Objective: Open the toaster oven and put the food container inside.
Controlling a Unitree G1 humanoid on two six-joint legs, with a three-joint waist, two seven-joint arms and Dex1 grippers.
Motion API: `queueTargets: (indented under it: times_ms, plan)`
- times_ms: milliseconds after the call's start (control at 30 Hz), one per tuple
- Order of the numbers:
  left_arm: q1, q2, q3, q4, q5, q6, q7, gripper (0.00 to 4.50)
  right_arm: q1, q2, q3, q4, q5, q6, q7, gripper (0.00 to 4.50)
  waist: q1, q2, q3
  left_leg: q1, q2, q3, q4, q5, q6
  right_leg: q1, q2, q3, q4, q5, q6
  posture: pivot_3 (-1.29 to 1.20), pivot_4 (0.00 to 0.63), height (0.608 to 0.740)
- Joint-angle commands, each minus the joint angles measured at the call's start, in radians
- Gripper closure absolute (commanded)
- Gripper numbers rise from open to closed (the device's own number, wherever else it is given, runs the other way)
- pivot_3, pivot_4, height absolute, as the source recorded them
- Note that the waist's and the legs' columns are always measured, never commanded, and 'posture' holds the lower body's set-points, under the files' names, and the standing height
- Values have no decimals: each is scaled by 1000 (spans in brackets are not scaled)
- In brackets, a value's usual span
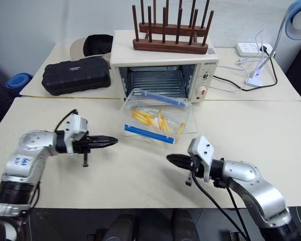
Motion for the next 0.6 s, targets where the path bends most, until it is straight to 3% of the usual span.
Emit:
queueTargets:
  times_ms: [33, 200, 367, 600]
  plan:
    - [-31, -85, -15, 1, 31, -14, 100, 4500, -103, 24, -16, 119, -77, -49, -35, 4471, -1, 0, 0, 0, -1, 0, 0, 0, 0, 0, 0, 0, 0, 0, 0, 0, 150, 740]
    - [-72, -208, -4, 38, 43, 13, 232, 4500, -266, 46, -10, 348, -166, -154, -8, 4471, -2, 0, 0, -1, 0, 0, 1, 0, 0, 0, 0, -1, 2, 1, 1, 0, 150, 740]
    - [-107, -316, 53, 67, 28, 27, 381, 4500, -458, 136, 23, 600, -256, -268, -10, 4471, -23, 0, 0, -1, 0, 0, 2, 0, -1, -1, 0, -1, 6, 1, 1, 0, 150, 740]
    - [-192, -430, 76, 180, 76, -46, 544, 4500, -703, 271, 12, 952, -377, -445, -116, 4471, -29, 0, 0, -1, 1, 0, 2, 1, -2, -2, 0, -1, 6, 1, 1, 0, 150, 740]
